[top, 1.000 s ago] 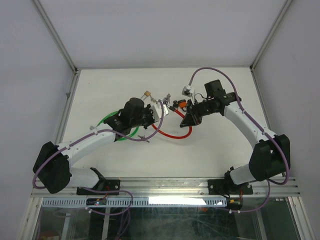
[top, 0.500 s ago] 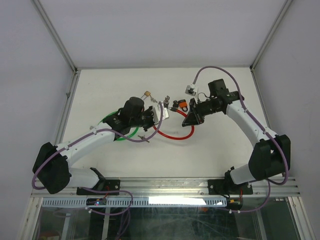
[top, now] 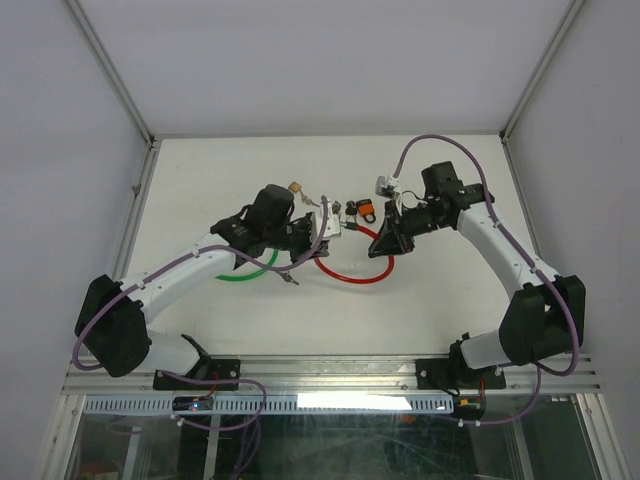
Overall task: Lock with the key
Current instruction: Lock the lock.
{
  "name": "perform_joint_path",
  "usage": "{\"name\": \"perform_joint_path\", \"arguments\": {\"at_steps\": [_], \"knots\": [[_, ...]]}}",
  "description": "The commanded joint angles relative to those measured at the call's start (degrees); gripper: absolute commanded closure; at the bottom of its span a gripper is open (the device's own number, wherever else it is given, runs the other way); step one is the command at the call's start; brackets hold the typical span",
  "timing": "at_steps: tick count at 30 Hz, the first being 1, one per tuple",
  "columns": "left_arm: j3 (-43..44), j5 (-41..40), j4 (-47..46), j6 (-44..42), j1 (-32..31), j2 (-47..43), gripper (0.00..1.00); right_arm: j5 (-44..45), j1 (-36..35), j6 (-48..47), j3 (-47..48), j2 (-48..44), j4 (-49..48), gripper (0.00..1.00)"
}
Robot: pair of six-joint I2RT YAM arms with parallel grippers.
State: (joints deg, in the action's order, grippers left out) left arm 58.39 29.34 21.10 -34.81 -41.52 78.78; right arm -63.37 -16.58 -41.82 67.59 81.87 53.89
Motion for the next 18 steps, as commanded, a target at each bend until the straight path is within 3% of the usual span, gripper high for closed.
{"name": "perform_joint_path", "arguments": {"at_steps": [1, 5, 10, 18], "knots": [[4.07, 6.43, -1.17, 1.66, 1.02, 1.20, 1.00, -7.33, -1.13, -8.47, 0.89, -5.30, 3.01, 1.00], [5.41, 7.27, -1.41, 5.02, 1.66, 2.56, 1.00, -6.51, -1.68, -8.62, 0.69, -6.72, 2.98, 1.00], [6.82, 3.70, -1.43, 8.92, 1.70, 5.36, 1.00, 1.18, -2.40, 3.44, -0.32, -7.86, -5.68, 1.00], [8.91, 6.37, 1.59, 6.24, 1.62, 8.28, 1.00, 4.37, -3.44, 3.51, 3.75, -6.05, -1.04, 1.00]]}}
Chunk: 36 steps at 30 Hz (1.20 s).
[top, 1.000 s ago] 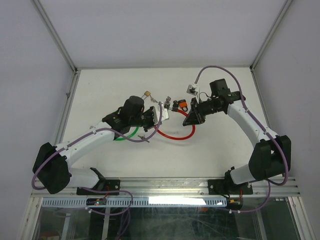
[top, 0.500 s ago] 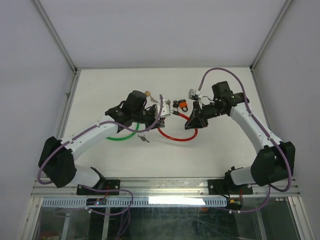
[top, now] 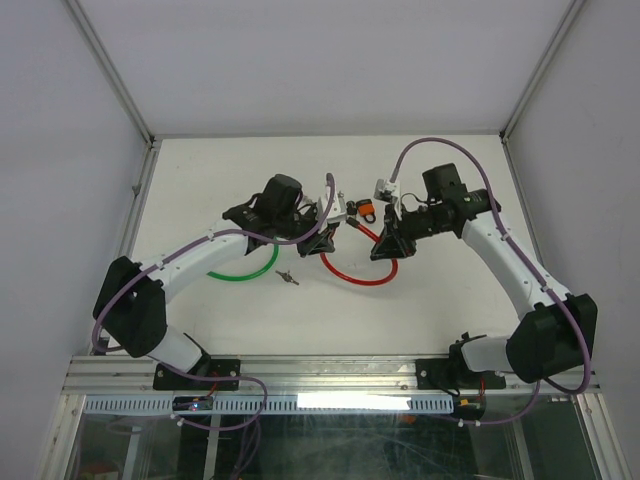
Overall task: Lock with the key
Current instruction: Lock the lock.
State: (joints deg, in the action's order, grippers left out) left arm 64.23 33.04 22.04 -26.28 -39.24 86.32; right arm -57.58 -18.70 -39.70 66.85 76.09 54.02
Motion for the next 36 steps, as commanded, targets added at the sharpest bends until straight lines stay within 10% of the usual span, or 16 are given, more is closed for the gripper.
{"name": "perform_joint_path", "arguments": {"at_steps": [1, 36], "knots": [[3.17, 3.40, 1.12, -3.24, -0.75, 0.84, 1.00, -1.09, -1.27, 1.20, 5.31, 0.20, -0.11, 1.00], [6.46, -7.01, 8.28, -10.20, -8.42, 2.25, 1.00, 1.90, 2.39, 2.14, 15.96, 8.83, 13.34, 1.00]]}}
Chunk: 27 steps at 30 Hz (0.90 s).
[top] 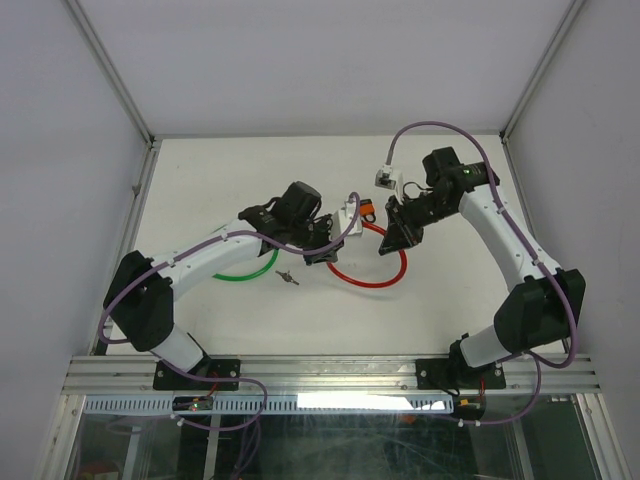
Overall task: Lock with the key
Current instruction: Lock the lock.
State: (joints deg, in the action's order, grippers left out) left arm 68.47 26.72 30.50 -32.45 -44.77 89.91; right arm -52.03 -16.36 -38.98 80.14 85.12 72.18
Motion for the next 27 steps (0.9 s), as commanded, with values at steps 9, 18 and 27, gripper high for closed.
{"name": "perform_joint_path", "arguments": {"at_steps": [9, 18, 27], "knots": [[2.92, -4.66, -0.44, -4.43, -4.53, -0.60, 1.00, -6.62, 0.19, -1.71, -15.16, -6.99, -29.89, 1.00], [4.48, -6.88, -0.93, -4.64, -5.09, 2.55, 1.00, -2.72, 0.18, 2.08, -36.62, -14.01, -66.79, 1.00], [5.27, -6.91, -2.33, -5.37, -5.64, -0.27, 1.00, -3.39, 0.28, 2.86, -41.85, -17.36, -78.80, 1.00]]}}
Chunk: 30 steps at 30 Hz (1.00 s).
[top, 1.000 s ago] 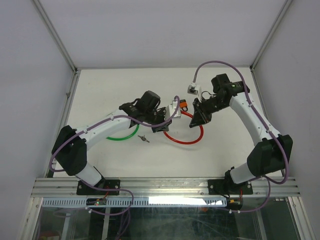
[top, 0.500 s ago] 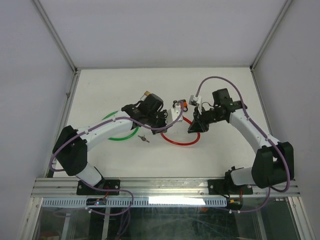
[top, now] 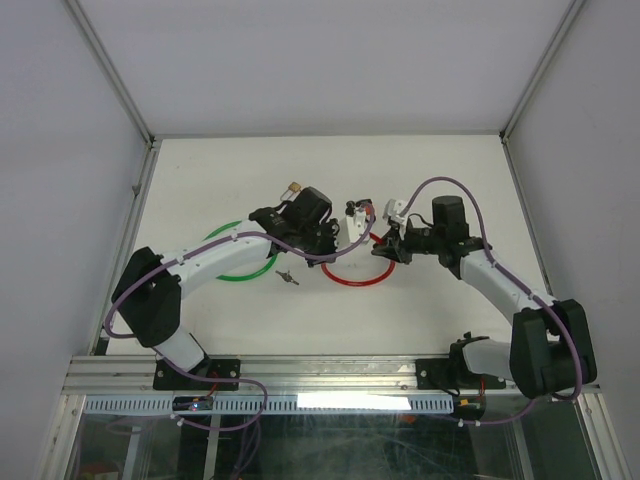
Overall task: Lock with the key
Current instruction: Lock the lock.
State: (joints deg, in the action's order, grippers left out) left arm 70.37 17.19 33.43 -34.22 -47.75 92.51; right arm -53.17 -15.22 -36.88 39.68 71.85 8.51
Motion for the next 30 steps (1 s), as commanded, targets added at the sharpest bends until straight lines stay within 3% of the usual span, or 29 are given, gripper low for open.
{"name": "perform_joint_path", "arguments": {"at_steps": [1, 4, 11, 14, 15, 19, 25, 30], "knots": [[3.71, 2.58, -5.21, -3.82, -2.85, -3.21, 1.00, -2.26, -0.88, 0.76, -2.18, -4.99, -17.33, 1.00], [4.97, 2.17, -4.13, -4.87, -3.30, -3.37, 1.00, -5.18, -0.91, 10.78, -4.16, -5.95, -22.64, 1.00], [7.89, -1.09, -0.69, -5.75, -4.78, -0.59, 1.00, -8.18, -1.01, 11.24, -6.66, -0.74, -26.78, 1.00], [8.15, -2.31, 0.40, -6.18, -5.05, 1.17, 1.00, -8.43, -0.95, 7.05, -4.30, 1.35, -17.37, 0.99], [8.30, -2.53, 0.73, -6.21, -5.12, 1.77, 1.00, -8.02, -0.83, 0.36, -2.56, 2.21, -11.51, 0.92], [9.67, -2.78, 1.75, -6.45, -5.38, 3.61, 1.00, -9.56, 1.12, -9.04, 3.26, 5.38, 5.17, 0.84], [11.56, -2.60, 3.07, -6.72, -5.65, 5.41, 1.00, -8.80, 3.28, -14.73, 4.14, 1.72, 12.98, 0.59], [13.26, -2.77, 4.12, -6.49, -5.64, 7.26, 1.00, -7.40, 5.13, -16.69, 4.54, -1.65, 16.04, 0.51]]}}
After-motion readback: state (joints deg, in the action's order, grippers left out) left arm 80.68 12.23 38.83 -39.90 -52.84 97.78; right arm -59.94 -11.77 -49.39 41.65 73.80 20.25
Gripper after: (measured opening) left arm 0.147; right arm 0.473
